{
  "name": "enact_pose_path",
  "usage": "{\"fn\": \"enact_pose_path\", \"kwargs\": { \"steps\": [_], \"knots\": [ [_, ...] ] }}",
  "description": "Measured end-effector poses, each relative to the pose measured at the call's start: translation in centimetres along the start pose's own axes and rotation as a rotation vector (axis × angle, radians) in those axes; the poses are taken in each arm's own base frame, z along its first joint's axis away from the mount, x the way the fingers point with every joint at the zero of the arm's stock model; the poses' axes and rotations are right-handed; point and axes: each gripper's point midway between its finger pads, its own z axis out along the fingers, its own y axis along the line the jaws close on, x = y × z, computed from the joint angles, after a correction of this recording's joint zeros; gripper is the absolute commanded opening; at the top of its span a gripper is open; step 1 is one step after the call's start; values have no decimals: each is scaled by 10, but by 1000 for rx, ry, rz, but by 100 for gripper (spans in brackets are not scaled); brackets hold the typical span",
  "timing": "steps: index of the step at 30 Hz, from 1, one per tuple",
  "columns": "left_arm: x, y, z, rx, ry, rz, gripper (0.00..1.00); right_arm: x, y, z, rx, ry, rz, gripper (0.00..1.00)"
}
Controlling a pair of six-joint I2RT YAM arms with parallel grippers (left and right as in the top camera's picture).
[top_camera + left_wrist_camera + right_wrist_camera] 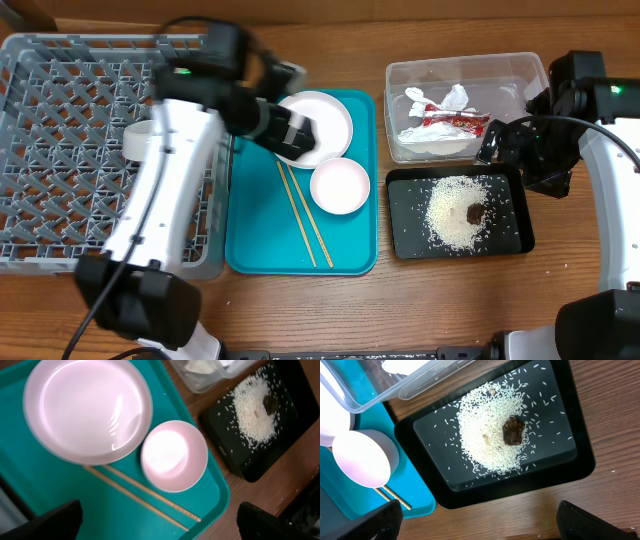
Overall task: Sort waste into correct bins and load items into the dishwasher
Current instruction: 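Reach left gripper to the small pink bowl and grasp its rim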
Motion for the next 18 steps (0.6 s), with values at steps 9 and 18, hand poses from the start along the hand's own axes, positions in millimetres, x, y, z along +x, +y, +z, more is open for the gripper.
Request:
{"fn": "enact_pose_path", "kwargs": {
  "steps": [9, 18],
  "knots": [
    [6, -64, 77, 26, 153, 187, 98, 0, 0, 0, 0, 0, 0, 100],
    [47, -82, 155, 27, 383, 245, 78, 0, 0, 0, 0, 0, -1, 100]
  ]
}}
